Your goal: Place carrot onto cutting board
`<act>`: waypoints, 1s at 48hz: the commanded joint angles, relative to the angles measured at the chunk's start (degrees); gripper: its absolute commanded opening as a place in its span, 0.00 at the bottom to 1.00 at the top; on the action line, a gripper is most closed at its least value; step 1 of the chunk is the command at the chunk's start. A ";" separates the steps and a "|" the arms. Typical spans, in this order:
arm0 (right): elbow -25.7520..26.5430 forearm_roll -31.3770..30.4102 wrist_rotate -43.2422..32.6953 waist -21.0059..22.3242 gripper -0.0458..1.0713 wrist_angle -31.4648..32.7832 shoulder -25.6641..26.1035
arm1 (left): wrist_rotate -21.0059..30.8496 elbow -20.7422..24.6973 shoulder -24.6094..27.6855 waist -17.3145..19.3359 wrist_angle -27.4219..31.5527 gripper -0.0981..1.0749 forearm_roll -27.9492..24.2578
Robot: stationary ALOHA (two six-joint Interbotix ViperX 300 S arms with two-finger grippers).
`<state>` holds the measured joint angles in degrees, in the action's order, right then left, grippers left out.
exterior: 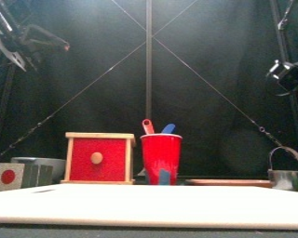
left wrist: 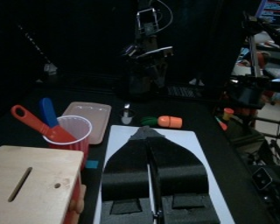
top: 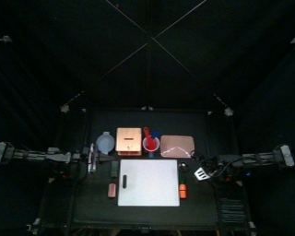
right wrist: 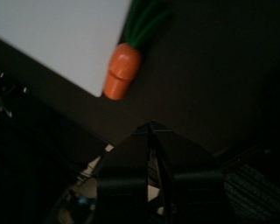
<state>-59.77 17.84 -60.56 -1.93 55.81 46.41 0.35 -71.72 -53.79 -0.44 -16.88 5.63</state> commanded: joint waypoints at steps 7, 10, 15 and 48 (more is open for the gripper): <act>0.79 -7.82 -13.10 -7.38 0.51 -4.31 -0.62 | -0.09 2.55 2.29 0.53 -1.58 0.14 0.88; 0.70 -9.14 -16.35 -9.05 0.64 -7.47 -1.41 | 0.00 2.46 2.99 0.44 -2.99 0.14 0.88; 0.35 -10.72 -21.09 -11.78 0.82 -11.78 -3.43 | 0.00 2.11 4.31 0.35 -5.36 0.14 0.88; 6.86 -24.61 -51.15 -21.97 0.90 -18.63 -30.23 | 0.00 -0.09 4.57 0.09 -7.29 0.14 3.34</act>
<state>-54.67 -5.45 -110.39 -23.20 37.35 17.49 0.35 -72.42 -49.39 -0.26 -23.55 8.88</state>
